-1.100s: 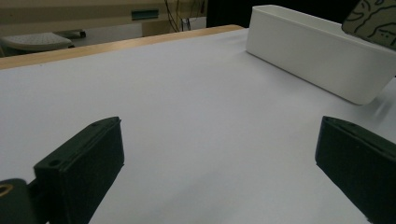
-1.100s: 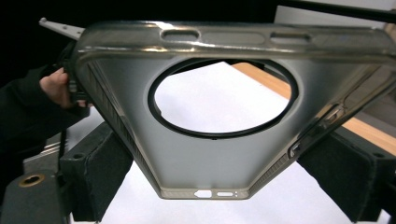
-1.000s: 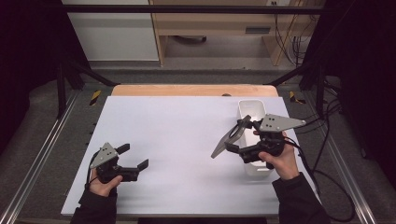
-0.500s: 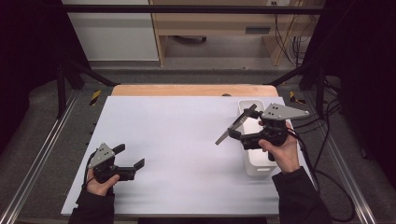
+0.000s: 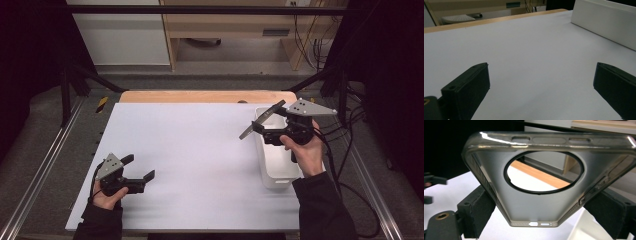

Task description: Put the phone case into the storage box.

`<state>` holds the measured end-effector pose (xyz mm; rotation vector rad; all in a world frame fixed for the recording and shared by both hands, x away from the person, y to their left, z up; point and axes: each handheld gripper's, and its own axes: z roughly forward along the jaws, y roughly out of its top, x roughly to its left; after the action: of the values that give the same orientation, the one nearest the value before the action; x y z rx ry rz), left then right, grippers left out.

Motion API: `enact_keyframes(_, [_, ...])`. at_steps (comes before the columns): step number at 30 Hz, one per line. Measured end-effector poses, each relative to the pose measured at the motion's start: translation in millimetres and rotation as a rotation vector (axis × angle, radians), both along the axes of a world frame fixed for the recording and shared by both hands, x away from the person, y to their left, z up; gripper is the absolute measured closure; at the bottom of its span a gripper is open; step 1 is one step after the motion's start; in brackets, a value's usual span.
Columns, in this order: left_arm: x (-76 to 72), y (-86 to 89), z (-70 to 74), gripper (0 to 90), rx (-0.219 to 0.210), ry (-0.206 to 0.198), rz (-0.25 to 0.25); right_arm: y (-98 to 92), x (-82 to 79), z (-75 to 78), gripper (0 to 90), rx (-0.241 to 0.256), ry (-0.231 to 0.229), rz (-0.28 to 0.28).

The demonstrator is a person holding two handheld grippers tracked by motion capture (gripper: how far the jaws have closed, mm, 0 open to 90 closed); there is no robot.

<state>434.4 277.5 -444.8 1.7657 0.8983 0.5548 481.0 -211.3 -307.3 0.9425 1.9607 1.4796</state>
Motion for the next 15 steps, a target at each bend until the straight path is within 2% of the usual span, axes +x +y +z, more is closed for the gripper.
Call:
enact_keyframes(5, [0.2, -0.5, -0.3, 0.2, 0.003, 0.000, -0.002, -4.6, 7.6, 2.8, 11.7, 0.004, -0.010, -0.059])
enact_keyframes(15, [0.7, -1.5, -1.2, 0.2, 0.010, 0.003, -0.007, -11.7, 24.5, 5.7, 11.7, -0.006, 0.007, -0.191])
